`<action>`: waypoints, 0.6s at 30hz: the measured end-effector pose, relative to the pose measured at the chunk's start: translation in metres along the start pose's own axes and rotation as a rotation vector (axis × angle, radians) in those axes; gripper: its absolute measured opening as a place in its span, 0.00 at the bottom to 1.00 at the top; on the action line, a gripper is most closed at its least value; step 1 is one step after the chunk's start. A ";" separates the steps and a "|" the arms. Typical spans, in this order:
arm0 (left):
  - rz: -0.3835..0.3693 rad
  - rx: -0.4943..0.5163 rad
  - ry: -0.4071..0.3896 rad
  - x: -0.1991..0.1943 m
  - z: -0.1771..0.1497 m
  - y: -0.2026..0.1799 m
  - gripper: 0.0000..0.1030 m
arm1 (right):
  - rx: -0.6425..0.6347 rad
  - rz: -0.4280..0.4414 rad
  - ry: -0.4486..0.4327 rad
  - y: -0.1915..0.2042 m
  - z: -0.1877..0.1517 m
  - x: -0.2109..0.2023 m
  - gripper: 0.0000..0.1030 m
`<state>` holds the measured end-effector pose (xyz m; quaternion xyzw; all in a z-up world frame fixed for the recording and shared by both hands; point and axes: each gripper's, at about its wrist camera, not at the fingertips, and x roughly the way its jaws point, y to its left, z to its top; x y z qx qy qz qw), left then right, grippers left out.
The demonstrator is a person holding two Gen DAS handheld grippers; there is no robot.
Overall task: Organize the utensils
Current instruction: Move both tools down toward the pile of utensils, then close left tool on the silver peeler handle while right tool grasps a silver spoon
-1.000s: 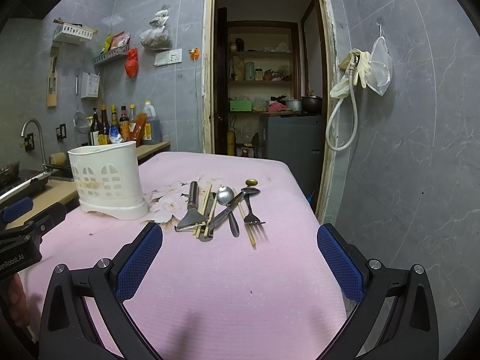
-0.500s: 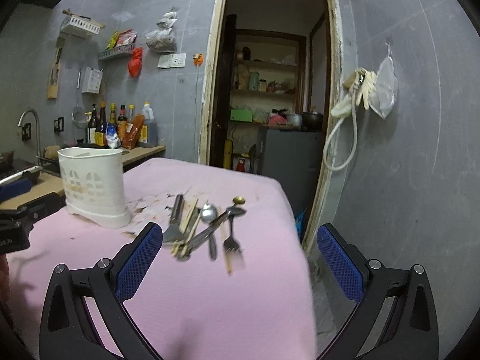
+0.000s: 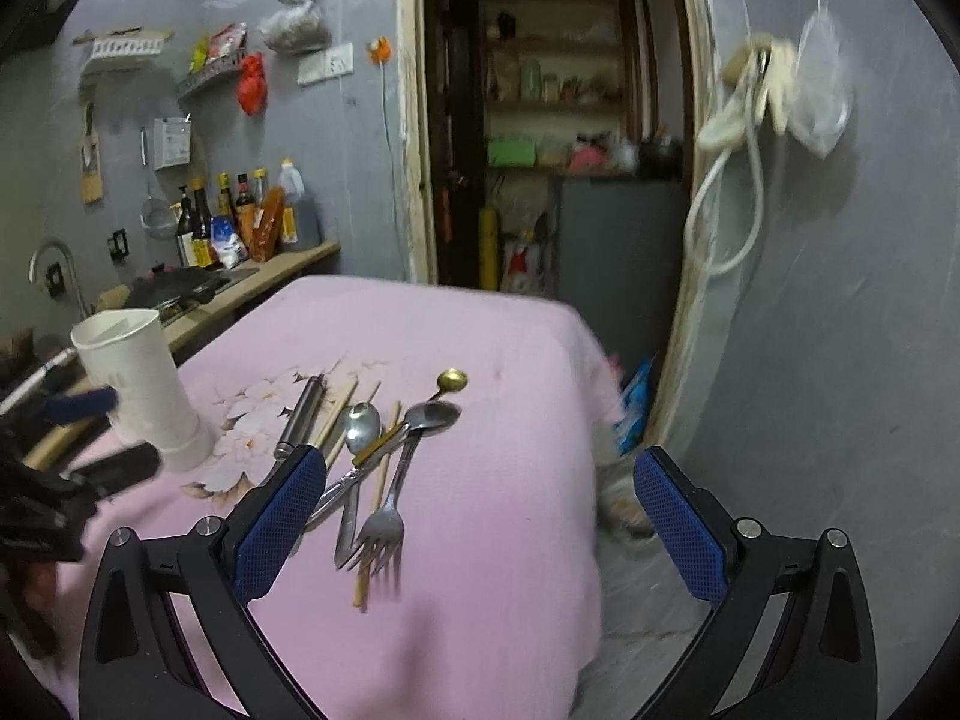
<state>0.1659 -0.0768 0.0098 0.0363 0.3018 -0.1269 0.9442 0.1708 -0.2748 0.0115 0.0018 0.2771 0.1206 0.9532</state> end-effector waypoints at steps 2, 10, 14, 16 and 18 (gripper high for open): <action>-0.005 0.007 0.036 0.018 0.009 -0.002 0.75 | 0.015 0.032 0.041 -0.009 0.004 0.014 0.87; 0.006 -0.029 0.211 0.085 0.025 0.003 0.38 | 0.067 0.160 0.189 -0.029 0.025 0.071 0.59; 0.009 -0.083 0.288 0.115 0.025 0.015 0.25 | 0.050 0.186 0.247 -0.025 0.029 0.094 0.56; 0.010 -0.113 0.300 0.120 0.025 0.021 0.22 | 0.044 0.199 0.276 -0.021 0.031 0.105 0.56; 0.008 -0.133 0.309 0.125 0.024 0.027 0.21 | 0.037 0.205 0.303 -0.019 0.033 0.117 0.56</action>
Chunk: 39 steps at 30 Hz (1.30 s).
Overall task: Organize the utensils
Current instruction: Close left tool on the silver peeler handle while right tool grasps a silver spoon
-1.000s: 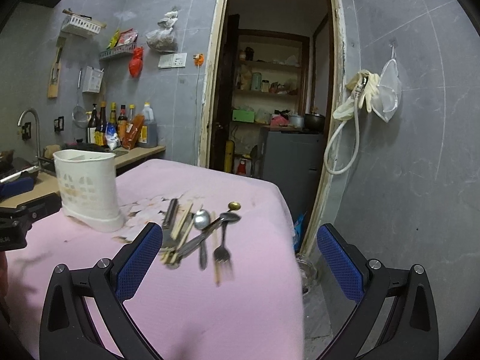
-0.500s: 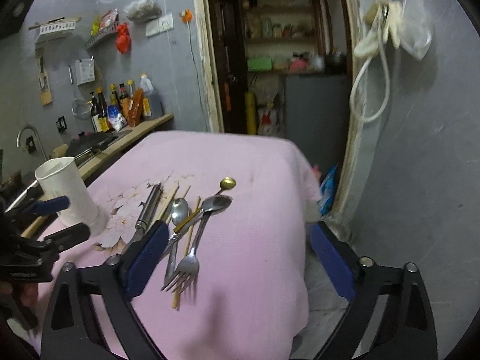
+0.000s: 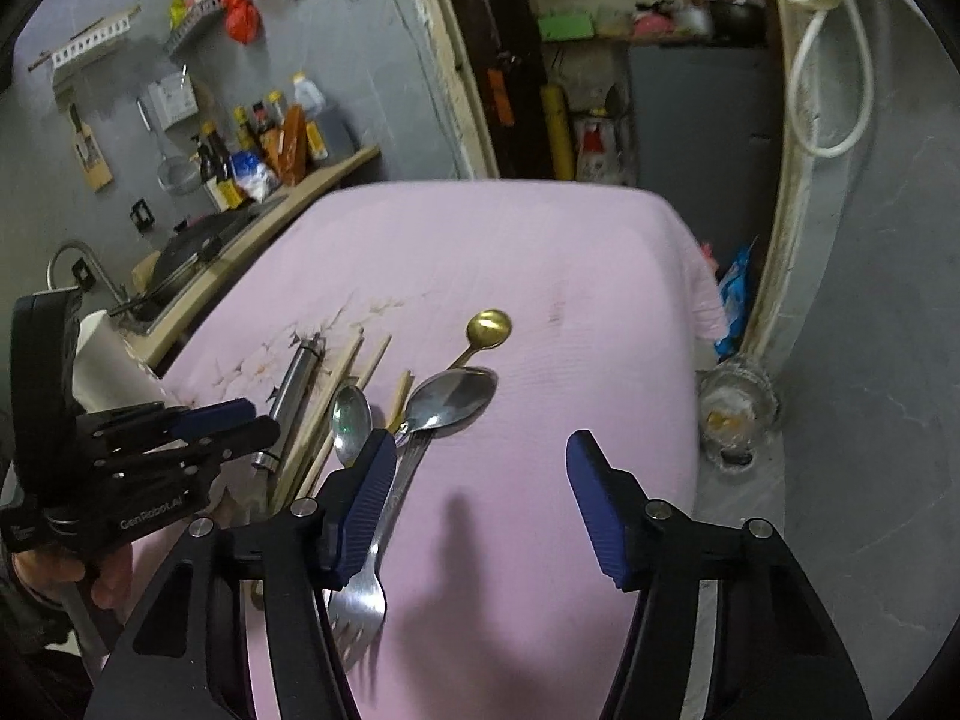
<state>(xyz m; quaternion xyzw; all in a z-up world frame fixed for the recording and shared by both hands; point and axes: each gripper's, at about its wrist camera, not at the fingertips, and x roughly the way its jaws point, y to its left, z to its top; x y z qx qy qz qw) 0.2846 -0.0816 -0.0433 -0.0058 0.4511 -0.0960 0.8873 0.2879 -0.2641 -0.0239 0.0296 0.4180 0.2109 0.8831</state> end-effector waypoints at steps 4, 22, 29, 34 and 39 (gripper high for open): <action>-0.002 -0.030 0.016 0.008 0.004 0.011 0.21 | 0.002 0.016 0.051 0.001 0.011 0.020 0.54; -0.059 -0.083 0.012 0.016 0.001 0.021 0.21 | -0.071 -0.113 0.131 0.021 0.024 0.066 0.55; -0.068 -0.086 0.007 0.018 -0.002 0.023 0.21 | -0.095 -0.120 0.123 0.025 0.018 0.069 0.55; -0.068 -0.086 0.005 0.018 -0.002 0.022 0.21 | -0.095 -0.107 0.108 0.024 0.015 0.067 0.47; -0.068 -0.086 0.004 0.019 -0.001 0.022 0.21 | -0.077 -0.068 0.091 0.018 0.008 0.058 0.40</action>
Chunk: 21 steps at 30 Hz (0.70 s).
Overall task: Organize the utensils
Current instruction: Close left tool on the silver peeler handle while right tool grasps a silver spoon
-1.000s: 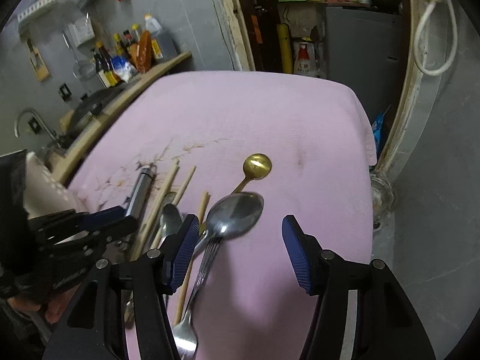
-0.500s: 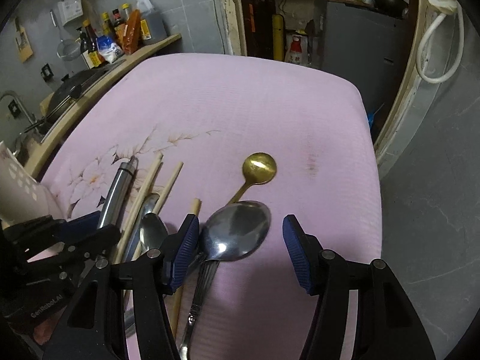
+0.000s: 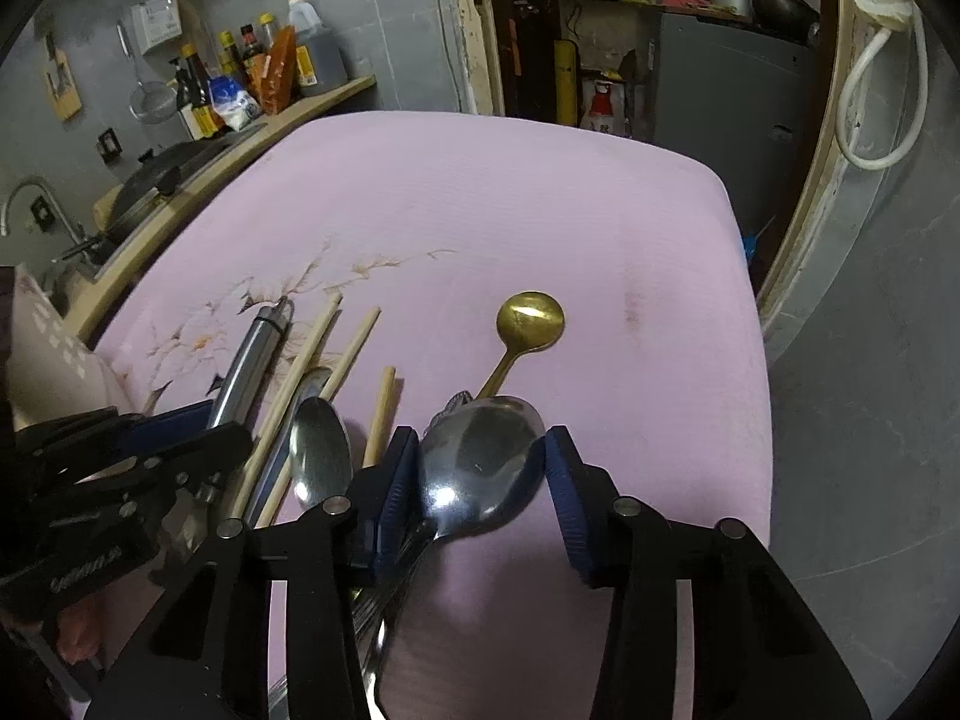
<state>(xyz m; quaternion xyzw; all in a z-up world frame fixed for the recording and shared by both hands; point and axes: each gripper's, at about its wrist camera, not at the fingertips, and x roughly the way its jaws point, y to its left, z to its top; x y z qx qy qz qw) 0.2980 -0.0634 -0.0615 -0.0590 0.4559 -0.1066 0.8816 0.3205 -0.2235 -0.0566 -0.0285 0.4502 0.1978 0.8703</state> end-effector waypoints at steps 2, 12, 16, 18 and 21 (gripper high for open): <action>0.000 -0.001 0.001 0.000 0.000 0.000 0.21 | 0.005 0.019 -0.012 -0.001 -0.003 -0.004 0.40; -0.001 -0.009 0.046 0.005 0.009 -0.001 0.21 | 0.060 0.108 -0.102 -0.008 -0.015 -0.021 0.39; -0.011 -0.026 0.074 0.007 0.014 -0.001 0.20 | 0.064 0.129 -0.154 -0.008 -0.020 -0.031 0.38; -0.016 -0.029 0.078 0.006 0.014 -0.001 0.18 | 0.064 0.133 -0.175 -0.007 -0.022 -0.035 0.37; -0.049 -0.042 0.087 0.002 0.010 -0.002 0.16 | 0.059 0.138 -0.209 -0.006 -0.027 -0.044 0.37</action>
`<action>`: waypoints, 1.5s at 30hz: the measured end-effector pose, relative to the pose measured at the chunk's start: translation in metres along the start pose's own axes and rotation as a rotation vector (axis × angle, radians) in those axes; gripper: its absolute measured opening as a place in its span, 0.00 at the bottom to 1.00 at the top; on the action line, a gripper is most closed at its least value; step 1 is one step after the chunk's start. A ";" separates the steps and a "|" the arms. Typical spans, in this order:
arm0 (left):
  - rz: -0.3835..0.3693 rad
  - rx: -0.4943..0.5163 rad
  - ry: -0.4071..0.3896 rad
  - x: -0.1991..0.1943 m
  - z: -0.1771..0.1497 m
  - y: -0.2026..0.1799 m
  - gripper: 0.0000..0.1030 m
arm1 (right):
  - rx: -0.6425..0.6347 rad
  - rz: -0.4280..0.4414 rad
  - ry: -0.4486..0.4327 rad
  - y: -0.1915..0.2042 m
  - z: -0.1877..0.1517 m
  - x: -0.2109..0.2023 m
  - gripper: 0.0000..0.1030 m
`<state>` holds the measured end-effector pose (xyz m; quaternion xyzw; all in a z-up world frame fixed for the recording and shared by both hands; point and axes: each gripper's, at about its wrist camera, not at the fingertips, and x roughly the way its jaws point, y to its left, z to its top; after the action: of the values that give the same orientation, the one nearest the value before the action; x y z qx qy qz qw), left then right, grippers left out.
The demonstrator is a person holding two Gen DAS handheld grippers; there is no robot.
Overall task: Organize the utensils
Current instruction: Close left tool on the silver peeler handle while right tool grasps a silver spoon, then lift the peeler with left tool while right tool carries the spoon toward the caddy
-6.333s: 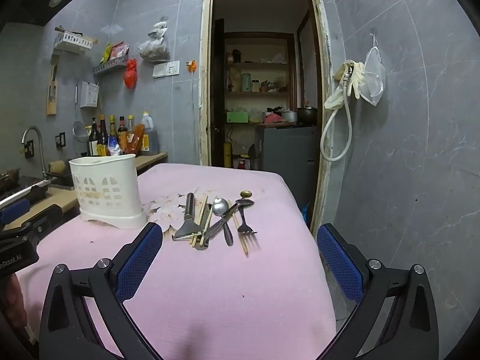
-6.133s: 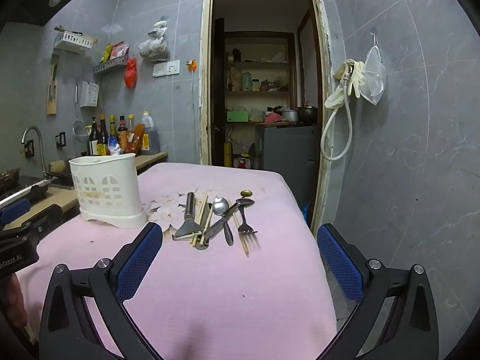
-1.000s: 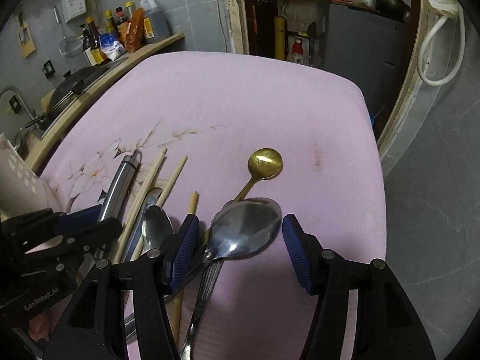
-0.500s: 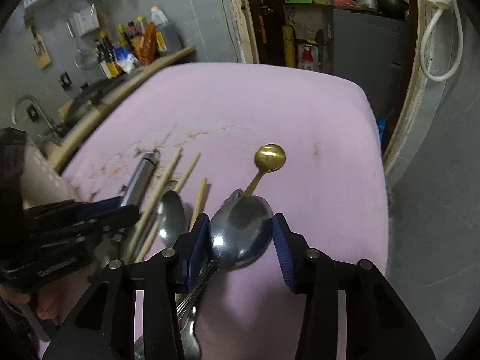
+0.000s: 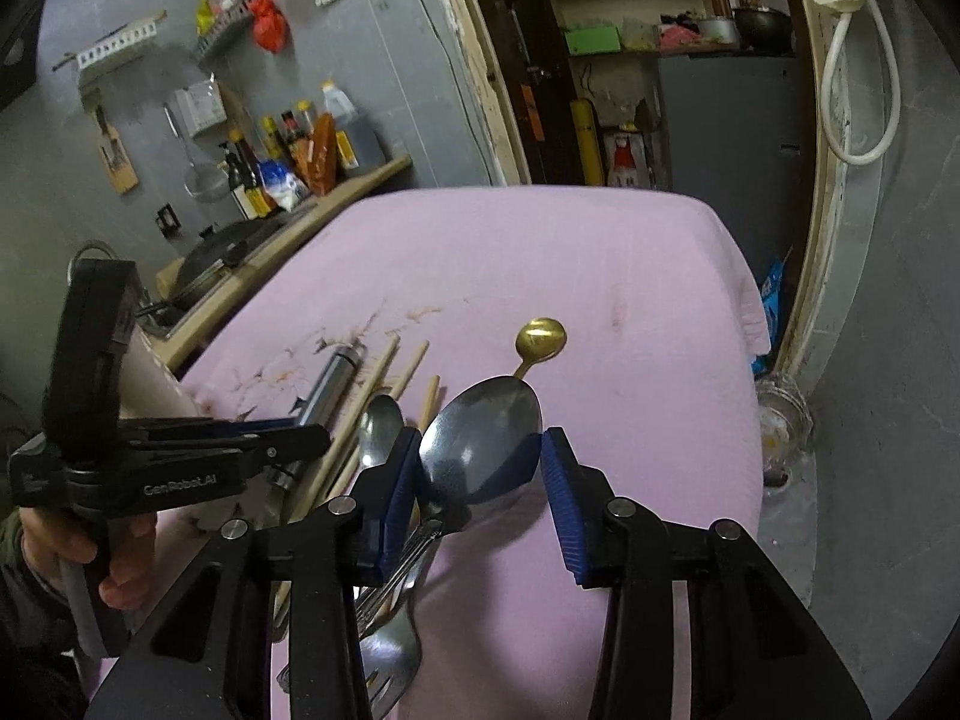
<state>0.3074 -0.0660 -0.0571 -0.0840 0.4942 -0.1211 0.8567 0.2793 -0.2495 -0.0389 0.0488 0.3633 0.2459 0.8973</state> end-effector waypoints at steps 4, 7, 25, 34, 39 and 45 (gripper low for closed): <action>-0.018 0.030 -0.039 -0.012 -0.012 -0.010 0.14 | -0.024 -0.012 -0.072 0.006 -0.007 -0.019 0.36; -0.023 0.052 -0.105 -0.027 -0.023 -0.015 0.14 | -0.051 -0.031 -0.118 0.014 -0.013 -0.031 0.36; -0.028 0.059 -0.269 -0.071 -0.073 -0.018 0.14 | -0.108 -0.114 -0.209 0.036 -0.043 -0.060 0.08; -0.044 0.037 -0.253 -0.070 -0.072 -0.010 0.14 | -0.128 -0.133 -0.202 0.034 -0.047 -0.064 0.07; -0.050 0.043 -0.323 -0.084 -0.079 -0.007 0.14 | -0.293 -0.207 -0.277 0.070 -0.058 -0.081 0.07; -0.060 0.041 -0.417 -0.109 -0.092 -0.004 0.14 | -0.460 -0.298 -0.356 0.114 -0.079 -0.098 0.06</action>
<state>0.1745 -0.0408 -0.0120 -0.1046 0.3009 -0.1364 0.9380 0.1197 -0.2032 -0.0045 -0.1666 0.1388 0.1752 0.9604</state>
